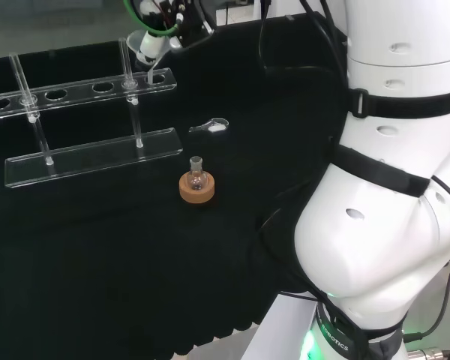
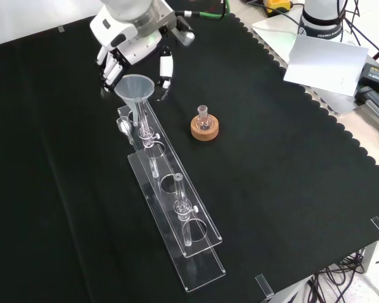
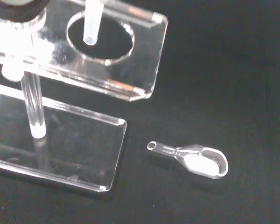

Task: Pick up the funnel from the transparent funnel stand.

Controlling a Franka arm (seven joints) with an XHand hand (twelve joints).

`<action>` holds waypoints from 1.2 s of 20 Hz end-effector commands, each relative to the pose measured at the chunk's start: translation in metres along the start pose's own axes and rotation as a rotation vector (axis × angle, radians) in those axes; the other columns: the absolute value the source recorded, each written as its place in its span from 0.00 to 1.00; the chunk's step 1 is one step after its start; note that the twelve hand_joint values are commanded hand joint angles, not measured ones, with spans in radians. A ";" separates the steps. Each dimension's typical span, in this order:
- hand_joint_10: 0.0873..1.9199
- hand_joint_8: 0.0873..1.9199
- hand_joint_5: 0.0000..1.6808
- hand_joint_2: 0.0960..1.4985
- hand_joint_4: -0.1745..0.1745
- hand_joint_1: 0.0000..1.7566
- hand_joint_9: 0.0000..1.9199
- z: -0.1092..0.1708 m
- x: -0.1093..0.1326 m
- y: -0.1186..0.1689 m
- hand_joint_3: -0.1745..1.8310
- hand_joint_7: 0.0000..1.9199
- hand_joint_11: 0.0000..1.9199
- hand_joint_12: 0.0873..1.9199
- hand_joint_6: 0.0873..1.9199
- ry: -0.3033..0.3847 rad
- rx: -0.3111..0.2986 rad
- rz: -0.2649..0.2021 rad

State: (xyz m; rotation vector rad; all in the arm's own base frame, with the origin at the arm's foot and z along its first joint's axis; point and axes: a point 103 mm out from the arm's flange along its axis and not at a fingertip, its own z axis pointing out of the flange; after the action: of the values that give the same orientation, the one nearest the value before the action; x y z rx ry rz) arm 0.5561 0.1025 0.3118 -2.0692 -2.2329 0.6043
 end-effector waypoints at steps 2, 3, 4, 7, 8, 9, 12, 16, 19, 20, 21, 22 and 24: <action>0.19 0.32 0.44 0.51 0.49 0.43 0.48 -0.033 -0.004 -0.026 0.32 0.38 0.32 0.63 0.28 -0.031 -0.014 0.035; 0.19 0.32 0.44 0.51 0.50 0.44 0.48 -0.036 -0.006 -0.030 0.33 0.38 0.32 0.63 0.28 -0.033 -0.017 0.042; 0.19 0.32 0.44 0.51 0.50 0.44 0.48 -0.039 -0.008 -0.034 0.33 0.38 0.32 0.63 0.28 -0.032 -0.020 0.051; 0.20 0.32 0.44 0.51 0.50 0.44 0.48 -0.044 -0.014 -0.046 0.33 0.38 0.32 0.63 0.29 -0.028 -0.030 0.073; 0.20 0.32 0.44 0.51 0.49 0.44 0.48 -0.045 -0.015 -0.050 0.33 0.38 0.32 0.63 0.29 -0.028 -0.032 0.079; 0.20 0.32 0.44 0.51 0.49 0.44 0.48 -0.047 -0.017 -0.053 0.33 0.38 0.33 0.63 0.29 -0.029 -0.033 0.085; 0.20 0.32 0.44 0.51 0.48 0.45 0.48 -0.049 -0.023 -0.063 0.33 0.38 0.33 0.62 0.29 -0.022 -0.036 0.107; 0.20 0.32 0.44 0.51 0.48 0.45 0.49 -0.048 -0.031 -0.076 0.33 0.38 0.34 0.62 0.30 -0.029 -0.038 0.134; 0.20 0.32 0.44 0.50 0.47 0.45 0.49 -0.047 -0.039 -0.086 0.33 0.38 0.34 0.62 0.30 -0.023 -0.033 0.152; 0.20 0.32 0.44 0.50 0.47 0.45 0.49 -0.047 -0.042 -0.089 0.33 0.38 0.34 0.62 0.30 -0.023 -0.032 0.156; 0.20 0.32 0.44 0.50 0.47 0.45 0.49 -0.046 -0.045 -0.092 0.33 0.38 0.34 0.62 0.30 -0.023 -0.032 0.163; 0.20 0.32 0.44 0.50 0.47 0.45 0.49 -0.045 -0.049 -0.095 0.33 0.38 0.34 0.62 0.30 -0.020 -0.032 0.169; 0.20 0.33 0.44 0.50 0.47 0.45 0.49 -0.042 -0.056 -0.099 0.33 0.38 0.34 0.61 0.30 -0.015 -0.029 0.182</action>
State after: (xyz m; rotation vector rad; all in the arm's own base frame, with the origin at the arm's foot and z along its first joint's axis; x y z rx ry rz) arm 0.4914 0.0738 0.3914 -2.2675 -2.1366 0.6024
